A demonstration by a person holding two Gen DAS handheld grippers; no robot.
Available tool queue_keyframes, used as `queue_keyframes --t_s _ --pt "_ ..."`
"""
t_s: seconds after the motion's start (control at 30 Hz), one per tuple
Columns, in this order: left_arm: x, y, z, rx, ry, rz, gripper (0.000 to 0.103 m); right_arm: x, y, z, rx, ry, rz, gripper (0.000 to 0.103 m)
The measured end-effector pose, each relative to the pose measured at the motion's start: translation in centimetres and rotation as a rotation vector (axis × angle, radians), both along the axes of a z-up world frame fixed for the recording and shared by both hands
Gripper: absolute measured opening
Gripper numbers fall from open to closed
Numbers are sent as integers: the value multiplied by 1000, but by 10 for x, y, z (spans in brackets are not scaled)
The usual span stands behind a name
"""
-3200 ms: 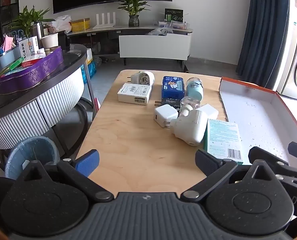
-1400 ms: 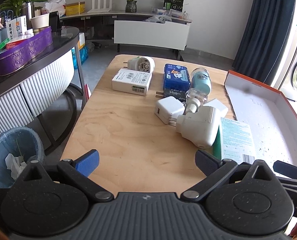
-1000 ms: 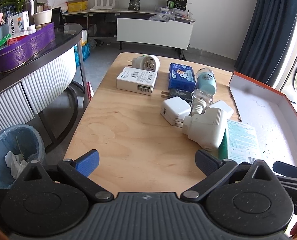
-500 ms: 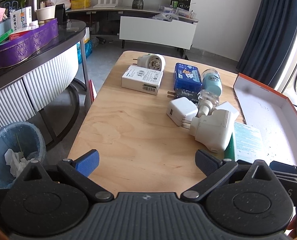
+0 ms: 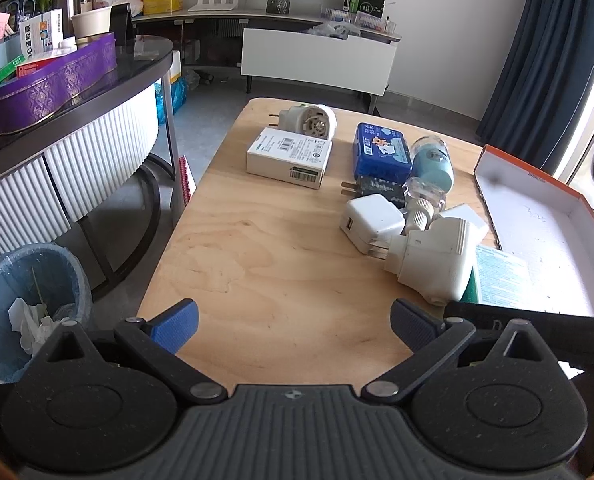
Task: Organize rigid objects
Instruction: 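Grasp the Adhesive Bandages box with the right gripper and lift it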
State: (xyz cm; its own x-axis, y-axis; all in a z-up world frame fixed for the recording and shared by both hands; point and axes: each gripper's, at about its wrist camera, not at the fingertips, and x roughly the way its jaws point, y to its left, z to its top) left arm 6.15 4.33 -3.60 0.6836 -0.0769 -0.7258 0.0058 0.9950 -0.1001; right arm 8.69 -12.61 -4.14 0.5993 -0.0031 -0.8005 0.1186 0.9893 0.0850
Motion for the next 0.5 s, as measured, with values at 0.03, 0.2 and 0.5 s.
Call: queue_keyframes --t_s 0.03,0.2,0.5 --pt "1 0 0 1 -1 -2 103 3 1 -2 -6 20 7 96" --pt "5 -2 -1 -5 0 -12 103 0 -7 4 -11 -2 16 84" --pt "25 -40 0 -42 -17 -118 103 -28 -44 40 -13 -126 -3 84"
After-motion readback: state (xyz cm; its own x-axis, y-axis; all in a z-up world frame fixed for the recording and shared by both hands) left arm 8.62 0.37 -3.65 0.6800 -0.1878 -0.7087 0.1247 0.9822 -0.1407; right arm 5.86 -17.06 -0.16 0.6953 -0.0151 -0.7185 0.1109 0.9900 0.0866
